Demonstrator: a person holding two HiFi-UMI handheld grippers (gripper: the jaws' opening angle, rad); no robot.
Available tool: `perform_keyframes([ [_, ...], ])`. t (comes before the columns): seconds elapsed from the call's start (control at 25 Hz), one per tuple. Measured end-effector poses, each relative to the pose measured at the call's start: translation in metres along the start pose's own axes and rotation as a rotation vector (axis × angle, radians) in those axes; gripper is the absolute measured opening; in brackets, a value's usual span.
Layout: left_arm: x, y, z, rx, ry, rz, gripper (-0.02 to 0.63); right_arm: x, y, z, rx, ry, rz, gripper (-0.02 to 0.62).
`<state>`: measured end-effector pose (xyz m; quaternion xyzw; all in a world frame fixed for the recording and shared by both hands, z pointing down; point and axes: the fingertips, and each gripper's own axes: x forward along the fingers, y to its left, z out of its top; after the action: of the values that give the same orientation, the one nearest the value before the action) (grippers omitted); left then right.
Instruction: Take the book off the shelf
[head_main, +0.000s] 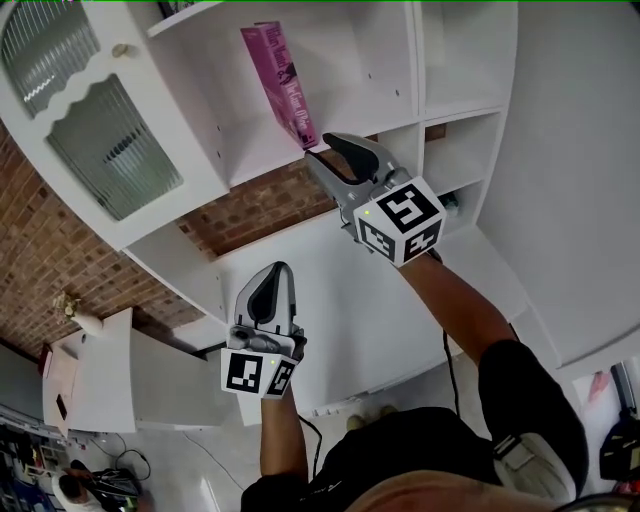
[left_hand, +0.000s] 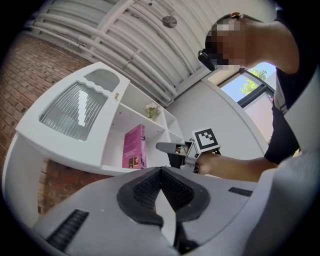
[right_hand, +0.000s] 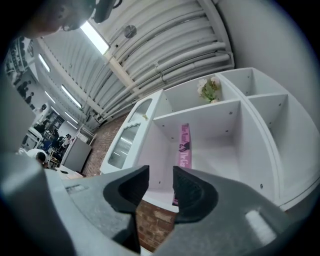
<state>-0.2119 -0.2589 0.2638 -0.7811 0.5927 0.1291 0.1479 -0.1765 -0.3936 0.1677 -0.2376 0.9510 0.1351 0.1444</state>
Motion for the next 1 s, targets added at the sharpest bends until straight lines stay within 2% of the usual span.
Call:
perform_keyframes([
  [0.2,0.007,0.017,-0.003,-0.017,-0.009,-0.029,-0.002,0.036,-0.017,-0.002,0.006,0.056,-0.041,0.224],
  [0.4,0.01,0.032,-0.01,-0.033,-0.019,-0.06,-0.002,0.075,-0.038,-0.002,0.027,0.119,-0.077,0.274],
  [0.64,0.007,0.058,-0.013,-0.046,-0.03,-0.073,-0.002,0.121,-0.054,-0.008,0.097,0.187,-0.095,0.297],
  [1.0,0.001,0.077,-0.016,-0.06,-0.04,-0.08,-0.002,0.163,-0.064,-0.03,0.056,0.303,-0.137,0.285],
])
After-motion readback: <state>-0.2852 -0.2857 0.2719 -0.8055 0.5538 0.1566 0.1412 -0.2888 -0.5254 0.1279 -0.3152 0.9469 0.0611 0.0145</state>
